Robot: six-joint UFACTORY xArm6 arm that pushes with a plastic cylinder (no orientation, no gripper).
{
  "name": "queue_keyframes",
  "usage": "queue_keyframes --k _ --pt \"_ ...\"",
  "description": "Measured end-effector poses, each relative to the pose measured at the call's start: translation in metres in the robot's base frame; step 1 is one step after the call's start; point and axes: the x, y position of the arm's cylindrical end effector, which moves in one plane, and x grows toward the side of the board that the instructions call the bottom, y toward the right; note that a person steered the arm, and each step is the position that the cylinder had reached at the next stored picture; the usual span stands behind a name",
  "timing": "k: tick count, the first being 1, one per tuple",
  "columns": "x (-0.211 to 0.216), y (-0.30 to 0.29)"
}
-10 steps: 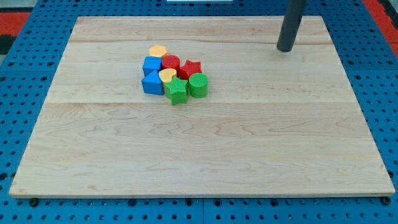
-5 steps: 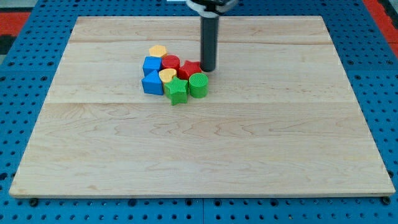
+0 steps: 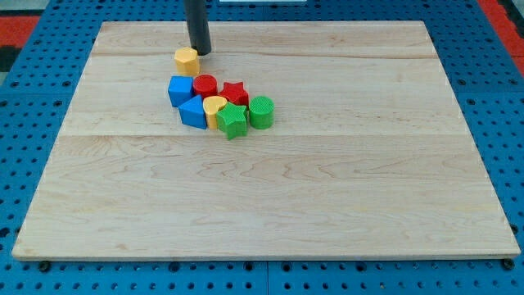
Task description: Move the yellow hexagon towards top left
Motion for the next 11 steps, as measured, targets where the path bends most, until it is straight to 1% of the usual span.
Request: queue_keyframes --k 1,2,3,4,5,6,7,9,10,11 --pt "0.001 0.035" --pt "0.024 0.053" --pt "0.059 0.051" --pt "0.058 0.014" --pt "0.001 0.005" --pt "-0.015 -0.025" --pt "-0.006 0.043" --pt "0.026 0.025" --pt "0.034 -0.006" --pt "0.032 -0.039"
